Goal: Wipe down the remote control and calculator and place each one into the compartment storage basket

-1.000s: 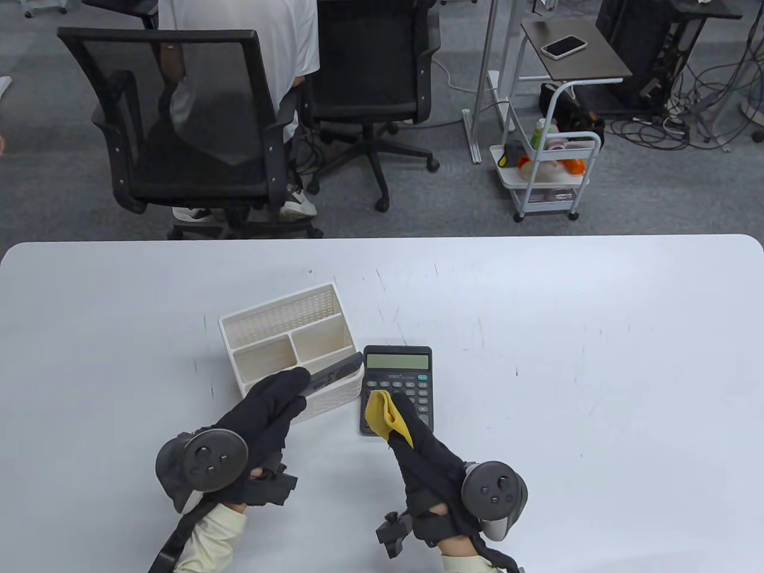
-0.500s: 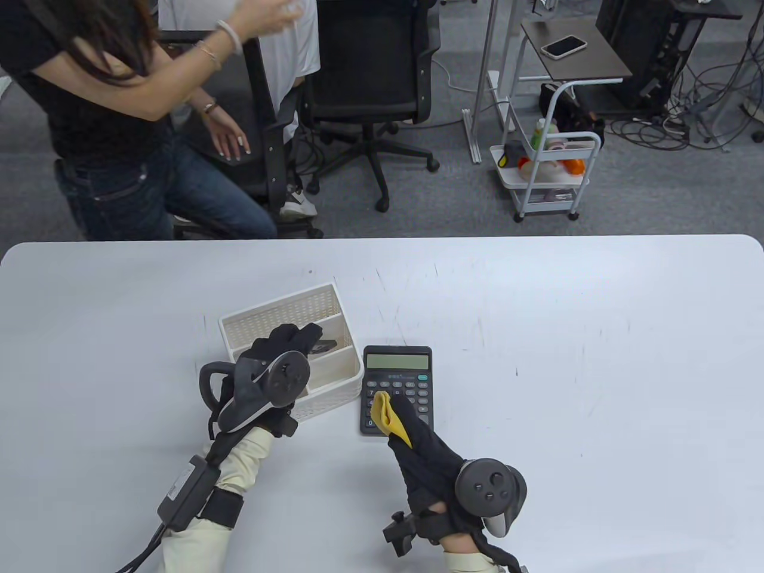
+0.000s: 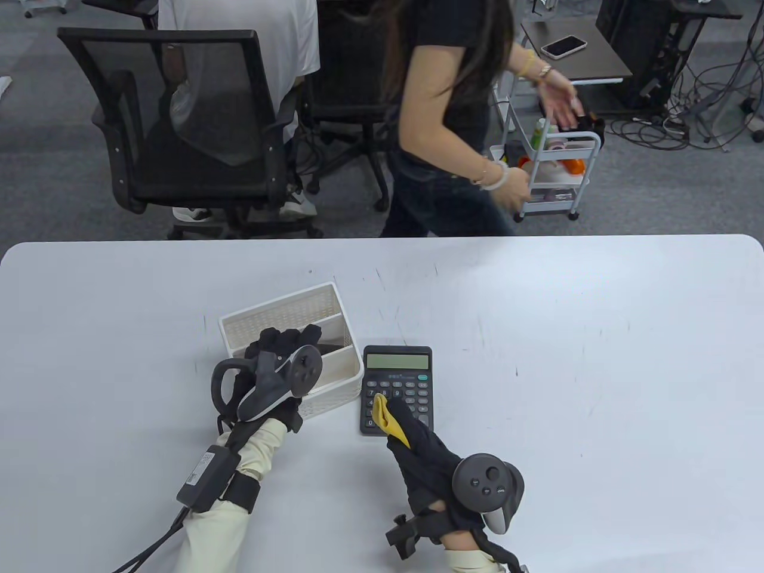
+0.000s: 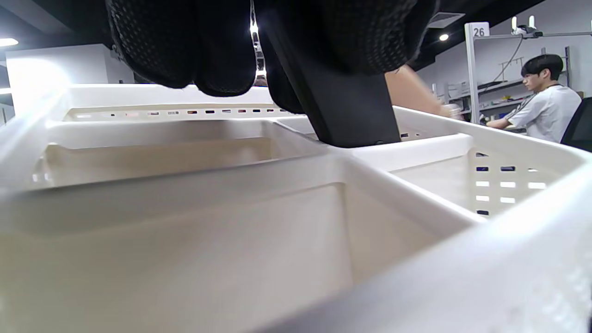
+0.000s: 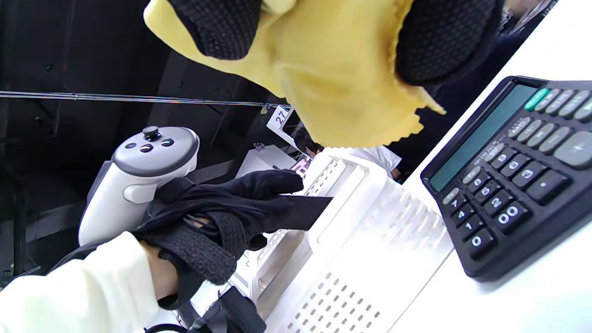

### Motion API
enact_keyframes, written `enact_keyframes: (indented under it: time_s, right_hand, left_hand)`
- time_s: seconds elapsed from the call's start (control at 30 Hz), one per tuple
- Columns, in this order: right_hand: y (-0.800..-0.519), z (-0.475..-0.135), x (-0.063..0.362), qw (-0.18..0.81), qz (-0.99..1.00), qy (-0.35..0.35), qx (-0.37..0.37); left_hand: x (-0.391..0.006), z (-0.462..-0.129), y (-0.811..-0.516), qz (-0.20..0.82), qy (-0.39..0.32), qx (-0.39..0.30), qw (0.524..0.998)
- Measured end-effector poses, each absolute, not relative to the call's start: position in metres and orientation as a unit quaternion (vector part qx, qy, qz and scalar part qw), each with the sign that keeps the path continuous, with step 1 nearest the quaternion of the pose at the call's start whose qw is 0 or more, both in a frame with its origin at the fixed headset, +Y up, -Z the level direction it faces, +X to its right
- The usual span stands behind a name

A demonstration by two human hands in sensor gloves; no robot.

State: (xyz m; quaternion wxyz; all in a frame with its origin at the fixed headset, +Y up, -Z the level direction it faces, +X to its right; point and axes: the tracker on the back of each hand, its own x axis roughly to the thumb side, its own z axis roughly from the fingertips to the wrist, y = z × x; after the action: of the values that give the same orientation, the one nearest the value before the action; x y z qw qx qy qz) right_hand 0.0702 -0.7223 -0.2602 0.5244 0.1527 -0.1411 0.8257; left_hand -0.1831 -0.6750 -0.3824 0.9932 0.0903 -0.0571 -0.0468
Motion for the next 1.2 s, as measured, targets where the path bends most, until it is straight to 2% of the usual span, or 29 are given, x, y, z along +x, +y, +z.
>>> enact_keyframes:
  time_s: [0.37, 0.57, 0.7, 0.87, 1.03, 1.2]
  right_hand:
    - [-0.725, -0.265, 0.071, 0.528, 0.827, -0.125, 0.151]
    - [-0.729, -0.268, 0.071, 0.536, 0.823, -0.11, 0.152]
    - [-0.729, -0.266, 0.066, 0.534, 0.823, -0.096, 0.168]
    - [-0.728, -0.262, 0.055, 0.534, 0.817, -0.074, 0.203]
    - [-0.729, -0.258, 0.042, 0.504, 0.825, -0.056, 0.247]
    - [-0.731, -0.254, 0.028, 0.475, 0.83, -0.031, 0.289]
  left_hand:
    - [-0.202, -0.342, -0.653, -0.016, -0.064, 0.119, 0.991]
    - [-0.22, -0.3, -0.647, 0.083, -0.086, 0.123, 0.985]
    - [-0.226, -0.27, -0.659, 0.134, -0.115, 0.122, 0.977]
    - [-0.223, -0.249, -0.682, 0.207, -0.15, 0.095, 0.962]
    - [-0.221, -0.247, -0.701, 0.226, -0.171, 0.061, 0.957]
    - [-0.218, -0.25, -0.708, 0.308, -0.184, 0.034, 0.933]
